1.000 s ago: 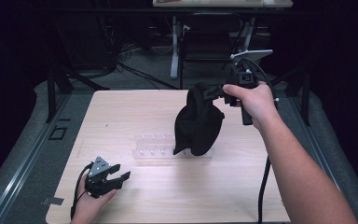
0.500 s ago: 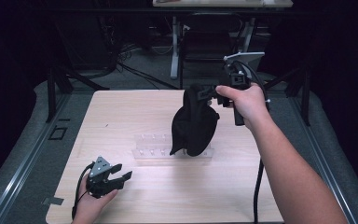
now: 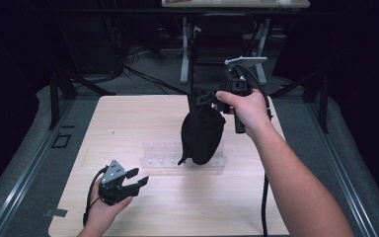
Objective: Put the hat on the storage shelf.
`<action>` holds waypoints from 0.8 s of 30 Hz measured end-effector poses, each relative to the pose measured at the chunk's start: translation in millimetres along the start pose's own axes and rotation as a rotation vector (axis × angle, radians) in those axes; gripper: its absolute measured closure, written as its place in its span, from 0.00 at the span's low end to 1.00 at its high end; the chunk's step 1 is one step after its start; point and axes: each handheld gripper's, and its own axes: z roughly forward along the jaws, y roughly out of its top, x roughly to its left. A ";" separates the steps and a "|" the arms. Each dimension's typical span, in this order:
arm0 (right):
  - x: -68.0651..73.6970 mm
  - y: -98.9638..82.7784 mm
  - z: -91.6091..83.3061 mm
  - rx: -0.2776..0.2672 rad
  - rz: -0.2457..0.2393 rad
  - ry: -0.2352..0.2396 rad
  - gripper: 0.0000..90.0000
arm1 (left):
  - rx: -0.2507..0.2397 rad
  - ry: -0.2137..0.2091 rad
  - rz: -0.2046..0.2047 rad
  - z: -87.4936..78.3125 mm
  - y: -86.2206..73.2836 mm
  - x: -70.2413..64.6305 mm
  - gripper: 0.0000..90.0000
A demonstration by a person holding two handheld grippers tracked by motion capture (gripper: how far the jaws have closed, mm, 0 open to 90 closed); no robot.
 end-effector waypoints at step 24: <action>-3.3 -0.7 3.4 -0.018 0.000 0.033 0.96 | -0.045 -0.082 0.130 41.7 63.9 -48.1 0.61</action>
